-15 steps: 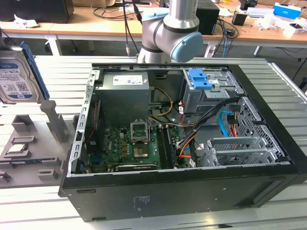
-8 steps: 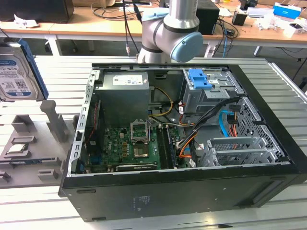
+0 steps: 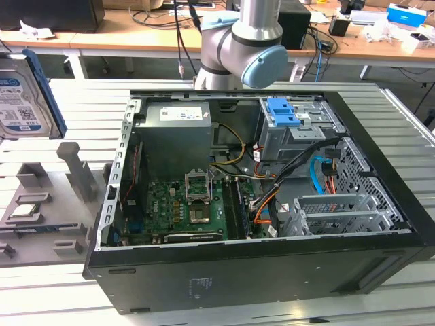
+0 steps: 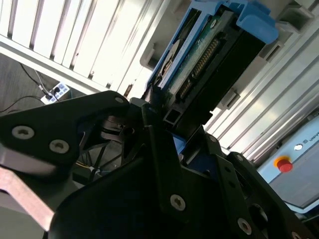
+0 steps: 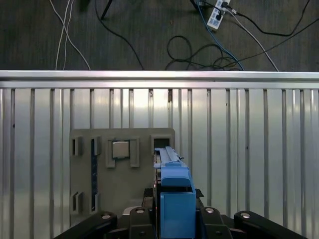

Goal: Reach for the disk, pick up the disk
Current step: 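Pick up the disk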

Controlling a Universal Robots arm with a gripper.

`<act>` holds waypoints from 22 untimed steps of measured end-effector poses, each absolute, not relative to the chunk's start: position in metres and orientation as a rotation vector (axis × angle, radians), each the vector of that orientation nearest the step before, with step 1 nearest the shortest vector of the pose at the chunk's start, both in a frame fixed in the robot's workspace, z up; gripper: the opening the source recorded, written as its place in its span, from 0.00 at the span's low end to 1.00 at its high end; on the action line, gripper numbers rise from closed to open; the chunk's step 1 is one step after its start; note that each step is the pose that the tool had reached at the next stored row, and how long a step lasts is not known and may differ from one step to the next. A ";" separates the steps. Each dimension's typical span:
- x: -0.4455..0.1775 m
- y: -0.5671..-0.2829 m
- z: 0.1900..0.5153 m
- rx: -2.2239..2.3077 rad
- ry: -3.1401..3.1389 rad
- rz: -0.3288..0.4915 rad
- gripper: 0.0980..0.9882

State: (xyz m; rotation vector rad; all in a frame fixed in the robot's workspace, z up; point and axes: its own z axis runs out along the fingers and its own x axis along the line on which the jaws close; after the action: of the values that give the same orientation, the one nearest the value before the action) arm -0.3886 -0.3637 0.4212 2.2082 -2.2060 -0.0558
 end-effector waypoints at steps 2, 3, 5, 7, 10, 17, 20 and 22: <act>-0.388 -0.364 0.424 2.208 -2.206 -0.056 0.30; -0.388 -0.364 0.425 2.208 -2.206 -0.056 0.30; -0.388 -0.364 0.430 2.208 -2.206 -0.056 0.30; -0.388 -0.364 0.434 2.208 -2.206 -0.056 0.30; -0.388 -0.364 0.440 2.208 -2.206 -0.056 0.30; -0.388 -0.364 0.458 2.208 -2.206 -0.056 0.30; -0.388 -0.364 0.466 2.208 -2.206 -0.056 0.30; -0.388 -0.364 0.471 2.208 -2.206 -0.056 0.30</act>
State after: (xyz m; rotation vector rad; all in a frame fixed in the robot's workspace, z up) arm -0.3879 -0.3637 0.4707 2.2082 -2.2060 -0.0558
